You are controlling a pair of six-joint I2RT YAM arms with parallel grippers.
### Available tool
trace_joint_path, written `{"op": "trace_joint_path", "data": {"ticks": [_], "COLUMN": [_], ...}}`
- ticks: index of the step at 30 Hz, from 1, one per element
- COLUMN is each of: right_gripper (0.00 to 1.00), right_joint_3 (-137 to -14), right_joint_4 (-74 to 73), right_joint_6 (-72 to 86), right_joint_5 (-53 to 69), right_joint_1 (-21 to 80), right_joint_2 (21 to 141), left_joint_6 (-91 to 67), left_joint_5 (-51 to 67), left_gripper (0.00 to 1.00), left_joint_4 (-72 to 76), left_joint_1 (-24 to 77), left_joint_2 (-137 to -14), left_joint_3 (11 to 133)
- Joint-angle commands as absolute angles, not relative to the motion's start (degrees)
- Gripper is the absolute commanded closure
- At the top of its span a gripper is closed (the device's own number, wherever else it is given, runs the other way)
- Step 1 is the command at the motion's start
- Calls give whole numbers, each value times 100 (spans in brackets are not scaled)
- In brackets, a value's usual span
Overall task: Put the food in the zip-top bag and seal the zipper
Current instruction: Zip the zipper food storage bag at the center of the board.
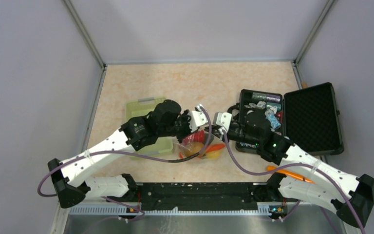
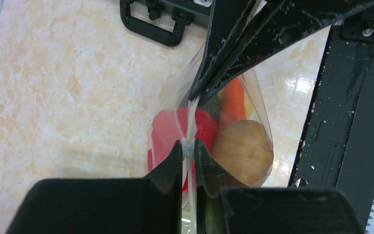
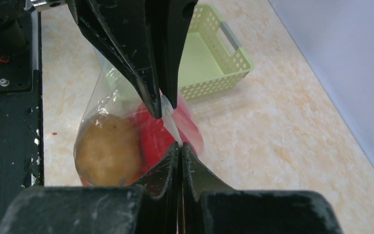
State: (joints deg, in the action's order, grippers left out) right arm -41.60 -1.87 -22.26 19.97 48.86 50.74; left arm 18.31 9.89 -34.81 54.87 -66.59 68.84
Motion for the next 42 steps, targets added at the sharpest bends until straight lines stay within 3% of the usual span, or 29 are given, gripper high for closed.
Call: {"op": "trace_joint_path", "data": {"ticks": [1,42], "right_gripper": [100,100], "right_joint_3": [-3990,-3680], "right_joint_4": [-81,520], "right_joint_6": [-2041,-1704], "right_joint_5": [1749,1055], "right_joint_1": [4701,4582], "right_joint_2": [5002,4606], "left_joint_6": [1770,1618], "left_joint_5": [480,-216], "left_gripper": [100,100], "left_joint_4": [-3311,-4010], "left_joint_1": [5479,5156], "left_joint_2": [-6306,-5755], "left_joint_3": [6624,5895]}}
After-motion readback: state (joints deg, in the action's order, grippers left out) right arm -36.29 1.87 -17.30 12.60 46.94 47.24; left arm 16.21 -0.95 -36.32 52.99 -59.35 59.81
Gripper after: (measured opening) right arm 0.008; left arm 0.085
